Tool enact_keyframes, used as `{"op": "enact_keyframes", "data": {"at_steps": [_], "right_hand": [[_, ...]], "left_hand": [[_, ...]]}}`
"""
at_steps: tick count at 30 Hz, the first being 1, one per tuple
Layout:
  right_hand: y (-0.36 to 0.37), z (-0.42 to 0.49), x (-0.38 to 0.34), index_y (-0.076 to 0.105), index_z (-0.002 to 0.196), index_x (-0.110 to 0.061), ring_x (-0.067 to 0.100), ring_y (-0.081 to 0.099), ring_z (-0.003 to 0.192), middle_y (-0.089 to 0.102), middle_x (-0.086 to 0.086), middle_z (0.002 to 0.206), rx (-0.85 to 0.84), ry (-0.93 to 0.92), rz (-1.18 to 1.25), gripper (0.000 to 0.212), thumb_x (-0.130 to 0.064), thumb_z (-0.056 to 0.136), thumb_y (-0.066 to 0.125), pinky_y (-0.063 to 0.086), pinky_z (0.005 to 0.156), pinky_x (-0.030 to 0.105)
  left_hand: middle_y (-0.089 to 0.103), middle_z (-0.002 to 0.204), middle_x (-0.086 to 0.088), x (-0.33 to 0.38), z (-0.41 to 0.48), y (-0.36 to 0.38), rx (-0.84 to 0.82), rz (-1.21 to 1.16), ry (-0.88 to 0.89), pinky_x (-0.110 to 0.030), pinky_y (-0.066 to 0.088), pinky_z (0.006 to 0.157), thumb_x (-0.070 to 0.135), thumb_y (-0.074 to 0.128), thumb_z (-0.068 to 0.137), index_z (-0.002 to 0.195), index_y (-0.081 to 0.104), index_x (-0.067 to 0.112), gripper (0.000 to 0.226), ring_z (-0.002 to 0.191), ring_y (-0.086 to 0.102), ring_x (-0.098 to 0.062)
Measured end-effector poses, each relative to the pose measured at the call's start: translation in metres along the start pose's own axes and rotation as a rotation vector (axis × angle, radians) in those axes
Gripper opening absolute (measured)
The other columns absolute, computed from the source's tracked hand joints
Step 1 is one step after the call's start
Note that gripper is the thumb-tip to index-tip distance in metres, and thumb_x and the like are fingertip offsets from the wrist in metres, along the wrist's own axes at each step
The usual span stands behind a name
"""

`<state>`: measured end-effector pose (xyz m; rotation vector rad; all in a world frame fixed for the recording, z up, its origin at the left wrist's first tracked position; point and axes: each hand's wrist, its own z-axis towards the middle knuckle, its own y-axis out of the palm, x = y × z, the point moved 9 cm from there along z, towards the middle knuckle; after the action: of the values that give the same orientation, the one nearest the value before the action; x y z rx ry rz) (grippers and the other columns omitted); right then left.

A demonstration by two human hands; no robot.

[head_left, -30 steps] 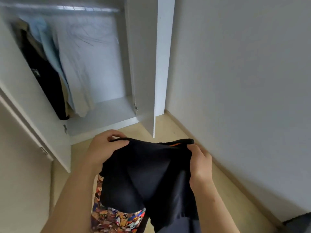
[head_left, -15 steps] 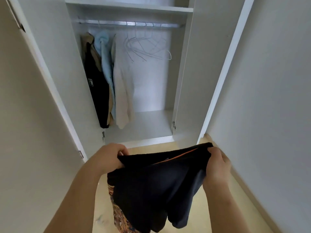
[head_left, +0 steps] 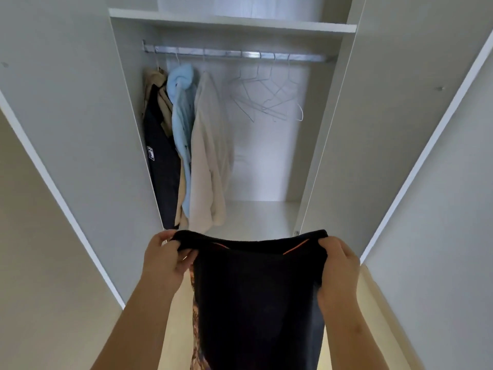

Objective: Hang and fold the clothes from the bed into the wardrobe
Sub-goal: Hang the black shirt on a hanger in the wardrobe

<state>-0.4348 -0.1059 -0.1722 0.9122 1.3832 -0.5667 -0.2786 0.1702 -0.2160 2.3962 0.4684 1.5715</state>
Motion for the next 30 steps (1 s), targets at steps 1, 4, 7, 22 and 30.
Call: {"op": "enact_keyframes", "data": {"at_steps": [1,4,7,22,30], "right_hand": [[0.007,0.012,0.004,0.045,0.046,-0.018,0.008,0.037,0.047,0.037,-0.006,0.047,-0.026,0.005,0.003,0.035,-0.003,0.077,0.048,0.033,0.046,0.021],[0.029,0.038,0.026,0.046,0.037,-0.02,0.005,0.041,0.041,0.04,-0.009,0.042,-0.095,0.064,-0.001,0.045,0.001,0.077,0.048,0.035,0.045,0.02],[0.052,0.062,0.05,0.046,0.034,-0.018,0.008,0.044,0.041,0.043,-0.006,0.04,-0.117,0.148,0.02,0.047,0.002,0.076,0.048,0.036,0.05,0.026],[0.246,0.24,0.063,0.054,0.044,-0.012,0.018,0.043,0.053,0.047,-0.003,0.045,-0.009,0.173,-0.043,0.033,-0.006,0.077,0.055,0.035,0.053,0.029],[0.313,0.322,0.063,0.058,0.041,-0.017,0.018,0.046,0.057,0.049,-0.01,0.04,-0.027,0.178,-0.118,0.041,-0.013,0.081,0.054,0.037,0.054,0.028]], "left_hand": [[0.062,0.087,-0.015,0.0,0.007,0.007,0.002,-0.096,-0.032,-0.034,0.051,0.071,-0.01,0.038,0.09,0.092,0.054,0.009,0.025,0.078,0.062,-0.025],[0.058,0.065,-0.007,-0.002,0.027,0.023,0.009,-0.406,-0.145,-0.031,0.047,0.071,-0.004,0.037,0.09,0.067,0.063,0.011,0.037,0.06,0.055,-0.017],[0.05,0.058,-0.004,0.005,0.05,0.033,0.021,-0.431,-0.146,-0.028,0.043,0.065,-0.002,0.039,0.089,0.059,0.057,0.008,0.036,0.052,0.047,-0.014],[0.054,0.087,-0.011,0.12,0.261,0.092,0.138,-0.107,0.062,-0.036,0.05,0.062,0.002,0.039,0.096,0.087,0.05,0.013,0.018,0.076,0.055,-0.021],[0.063,0.073,-0.002,0.189,0.338,0.177,0.034,-0.12,0.197,-0.025,0.05,0.047,0.007,0.043,0.091,0.087,0.057,0.023,0.021,0.057,0.061,-0.012]]}}
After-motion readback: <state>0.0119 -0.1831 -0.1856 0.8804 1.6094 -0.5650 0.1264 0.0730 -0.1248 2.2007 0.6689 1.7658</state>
